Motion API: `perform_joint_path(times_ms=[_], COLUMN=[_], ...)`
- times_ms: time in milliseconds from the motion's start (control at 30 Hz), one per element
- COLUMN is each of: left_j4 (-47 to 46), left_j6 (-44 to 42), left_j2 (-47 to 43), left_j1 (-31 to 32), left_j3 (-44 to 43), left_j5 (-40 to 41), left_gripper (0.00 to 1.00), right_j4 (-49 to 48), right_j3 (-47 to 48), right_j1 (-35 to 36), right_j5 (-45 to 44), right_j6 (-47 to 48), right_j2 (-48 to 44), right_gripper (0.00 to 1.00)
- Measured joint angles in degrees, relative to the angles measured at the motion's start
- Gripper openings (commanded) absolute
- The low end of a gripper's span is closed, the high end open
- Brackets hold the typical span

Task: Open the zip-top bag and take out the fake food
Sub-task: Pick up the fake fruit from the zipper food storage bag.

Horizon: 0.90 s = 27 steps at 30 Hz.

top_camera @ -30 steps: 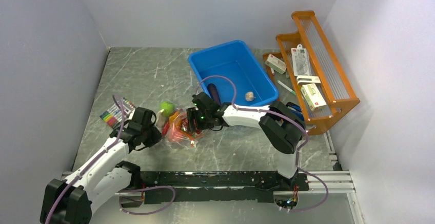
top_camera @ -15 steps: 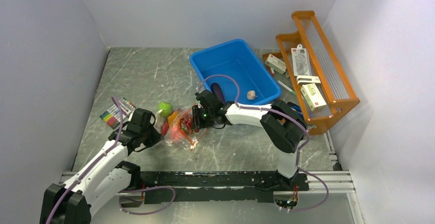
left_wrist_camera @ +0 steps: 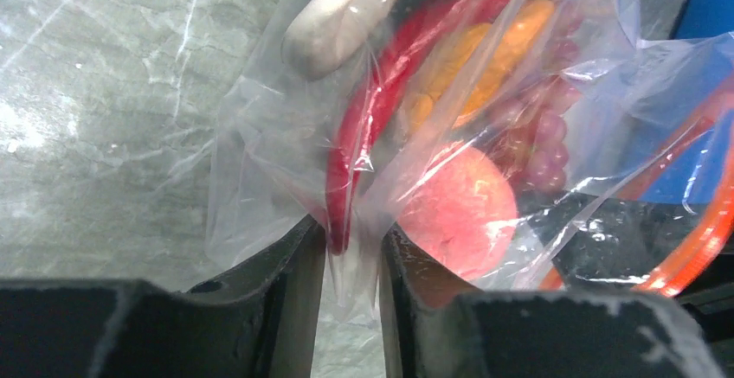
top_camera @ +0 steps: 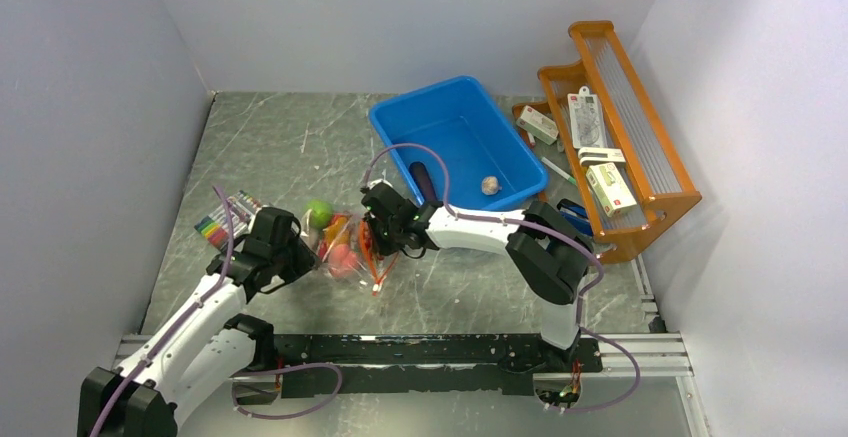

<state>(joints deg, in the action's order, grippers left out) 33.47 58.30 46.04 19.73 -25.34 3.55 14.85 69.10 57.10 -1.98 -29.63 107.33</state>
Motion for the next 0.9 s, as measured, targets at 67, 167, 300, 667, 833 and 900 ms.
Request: perform_joint_path(times_ms=[67, 167, 300, 667, 833, 900], left_j4=[0.46, 2.25, 5.6, 17.99, 19.71, 20.06], left_j6=[-0.04, 0.13, 2.84, 18.67, 22.16, 23.61], left_j2=[-0.13, -0.72, -2.95, -10.62, -11.26, -11.72], left_j1=[-0.02, 0.0, 0.0, 0.0, 0.0, 0.0], left_j3=[-0.5, -1.64, -2.75, -2.25, -0.83, -0.22], left_j5=[-0.17, -0.22, -0.15, 5.35, 6.14, 6.64], left_gripper=[0.66, 0.77, 0.83, 0.81, 0.81, 0.82], right_j4=[-0.15, -0.55, -1.01, -0.24, -0.24, -0.2], right_j3=[-0.17, -0.46, -0.7, -0.7, -0.7, -0.7], right_j1=[-0.04, -0.2, -0.2, -0.2, -0.2, -0.2], right_j5=[0.5, 1.44, 1.46, 0.48, 1.14, 1.36], right_j6=[0.15, -0.04, -0.61, -0.85, -1.03, -1.03], right_j2=[-0.04, -0.04, -0.04, -0.33, -0.33, -0.33], right_gripper=[0.0, 0.0, 0.0, 0.0, 0.0, 0.0])
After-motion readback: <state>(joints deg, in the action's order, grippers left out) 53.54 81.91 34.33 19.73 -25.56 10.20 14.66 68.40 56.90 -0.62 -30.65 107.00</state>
